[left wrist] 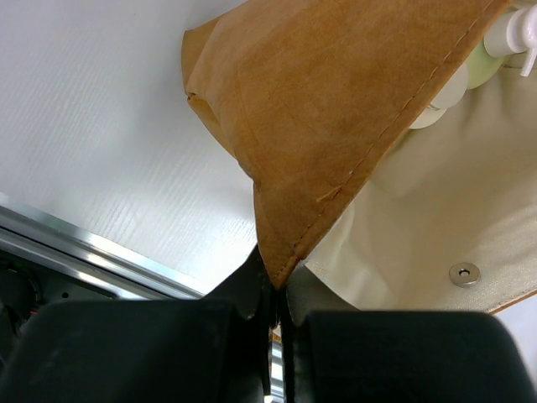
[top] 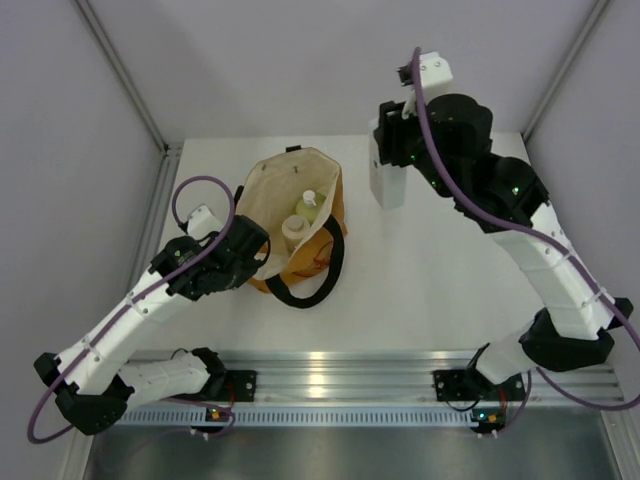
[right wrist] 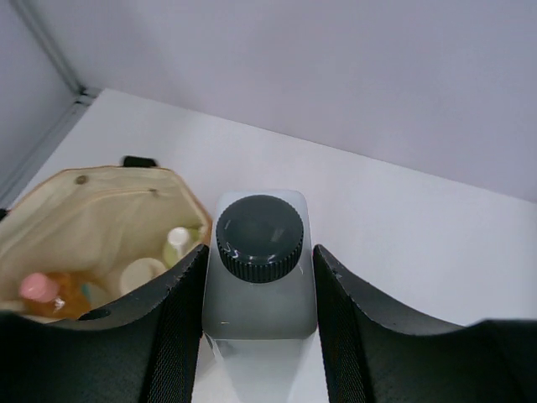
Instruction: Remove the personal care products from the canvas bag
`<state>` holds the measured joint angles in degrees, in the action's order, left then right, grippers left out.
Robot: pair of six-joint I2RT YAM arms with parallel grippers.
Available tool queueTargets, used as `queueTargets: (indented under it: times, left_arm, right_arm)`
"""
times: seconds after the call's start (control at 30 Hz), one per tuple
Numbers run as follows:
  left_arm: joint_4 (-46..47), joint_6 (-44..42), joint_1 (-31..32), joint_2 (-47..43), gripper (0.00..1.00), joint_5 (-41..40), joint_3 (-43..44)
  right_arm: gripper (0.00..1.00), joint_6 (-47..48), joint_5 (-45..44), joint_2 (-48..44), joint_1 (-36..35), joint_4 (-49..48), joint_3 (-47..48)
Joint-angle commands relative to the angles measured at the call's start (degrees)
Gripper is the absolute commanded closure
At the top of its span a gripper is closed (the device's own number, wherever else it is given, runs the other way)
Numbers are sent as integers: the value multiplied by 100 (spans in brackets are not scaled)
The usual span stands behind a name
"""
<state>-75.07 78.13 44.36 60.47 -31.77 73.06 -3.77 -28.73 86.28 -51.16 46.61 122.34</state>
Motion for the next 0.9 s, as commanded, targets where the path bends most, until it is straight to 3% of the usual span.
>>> queueTargets:
  times: [0.0, 0.17, 0.33, 0.67, 0.87]
  left_arm:
    - [133, 54, 3, -44, 100, -154, -2]
    - [159, -8, 3, -9, 100, -163, 42]
    - [159, -34, 3, 18, 100, -189, 121]
    - [159, -148, 3, -17, 100, -137, 77]
    - [159, -228, 3, -17, 100, -49, -2]
  right_arm:
    - [100, -132, -19, -612, 685, -723, -428]
    - [100, -256, 306, -1183, 1415, -1328, -1773]
    - [100, -396, 456, -1911, 1731, -2725, -3794]
    - [100, -808, 746, -3125, 1846, -5825, -7729]
    - [100, -898, 720, -3653, 1706, -6340, -8849]
